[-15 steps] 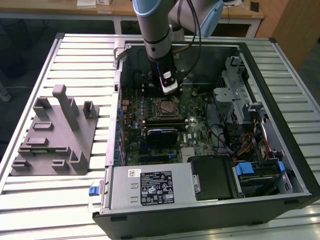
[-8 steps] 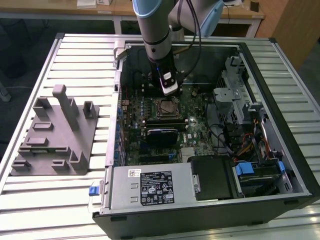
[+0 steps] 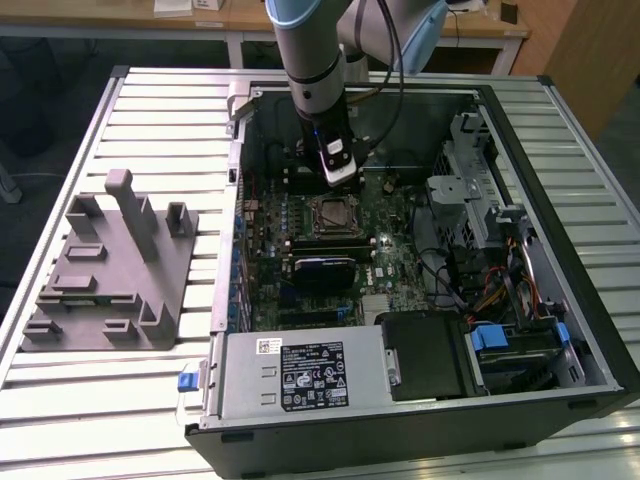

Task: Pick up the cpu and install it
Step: 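Install the first cpu locking lever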

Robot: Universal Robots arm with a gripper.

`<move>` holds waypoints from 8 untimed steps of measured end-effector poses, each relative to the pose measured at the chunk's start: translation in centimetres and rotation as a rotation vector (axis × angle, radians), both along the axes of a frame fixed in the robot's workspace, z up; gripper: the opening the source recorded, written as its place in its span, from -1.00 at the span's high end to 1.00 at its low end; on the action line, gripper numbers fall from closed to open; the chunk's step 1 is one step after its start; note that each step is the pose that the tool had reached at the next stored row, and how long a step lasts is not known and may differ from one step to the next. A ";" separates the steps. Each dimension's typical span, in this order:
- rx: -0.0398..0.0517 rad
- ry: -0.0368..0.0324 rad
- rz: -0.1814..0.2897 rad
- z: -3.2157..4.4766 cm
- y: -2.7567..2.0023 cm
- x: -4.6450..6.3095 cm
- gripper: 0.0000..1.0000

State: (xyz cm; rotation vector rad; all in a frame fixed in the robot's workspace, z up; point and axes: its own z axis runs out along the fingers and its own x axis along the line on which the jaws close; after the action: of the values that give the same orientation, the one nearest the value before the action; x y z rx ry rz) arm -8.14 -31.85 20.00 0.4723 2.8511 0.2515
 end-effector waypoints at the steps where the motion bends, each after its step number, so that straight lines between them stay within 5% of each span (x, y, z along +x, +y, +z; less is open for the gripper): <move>1: 0.0020 0.0000 0.000 0.02 0.03 0.0 0.79; 8: 0.0234 0.0015 0.000 0.02 0.29 0.0 0.79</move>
State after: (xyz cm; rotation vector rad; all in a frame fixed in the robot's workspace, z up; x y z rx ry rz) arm -8.14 -31.57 20.02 0.4773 2.8525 0.2849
